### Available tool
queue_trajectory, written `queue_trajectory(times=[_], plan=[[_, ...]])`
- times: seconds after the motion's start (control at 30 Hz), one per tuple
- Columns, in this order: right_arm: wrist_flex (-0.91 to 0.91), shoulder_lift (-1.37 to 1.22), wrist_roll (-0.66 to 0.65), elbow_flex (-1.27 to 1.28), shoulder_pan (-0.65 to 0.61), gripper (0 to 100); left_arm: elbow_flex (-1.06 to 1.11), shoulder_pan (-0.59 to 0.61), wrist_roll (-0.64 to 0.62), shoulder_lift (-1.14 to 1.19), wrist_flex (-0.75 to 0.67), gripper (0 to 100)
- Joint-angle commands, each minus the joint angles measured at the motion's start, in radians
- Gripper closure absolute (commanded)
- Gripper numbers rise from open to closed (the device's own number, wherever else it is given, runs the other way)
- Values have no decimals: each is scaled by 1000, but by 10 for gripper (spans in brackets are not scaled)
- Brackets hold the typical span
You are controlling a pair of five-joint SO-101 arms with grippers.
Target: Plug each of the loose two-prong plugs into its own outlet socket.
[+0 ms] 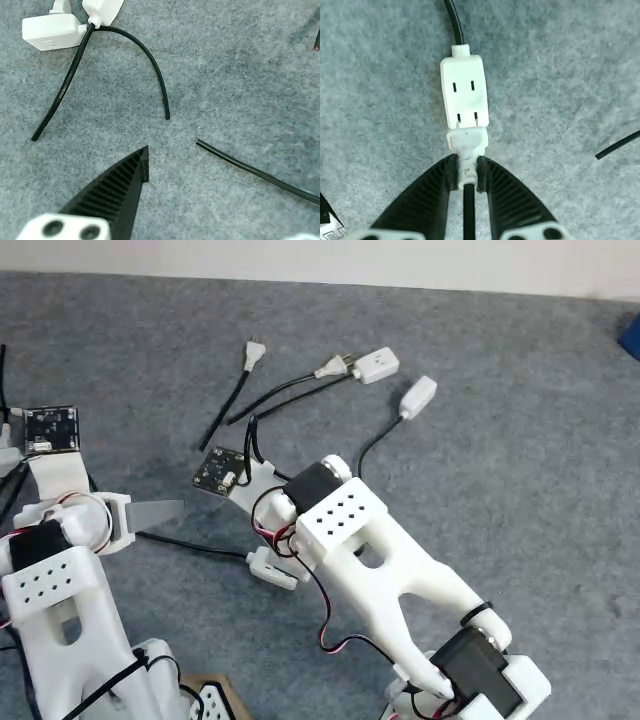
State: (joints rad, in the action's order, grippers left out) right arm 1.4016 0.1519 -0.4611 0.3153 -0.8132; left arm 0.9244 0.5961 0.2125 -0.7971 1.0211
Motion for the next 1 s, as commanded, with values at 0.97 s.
queue_trajectory(times=[0.97], plan=[[-400,-116,17,337,-10,991,-42,58,6,-8,-9,447]])
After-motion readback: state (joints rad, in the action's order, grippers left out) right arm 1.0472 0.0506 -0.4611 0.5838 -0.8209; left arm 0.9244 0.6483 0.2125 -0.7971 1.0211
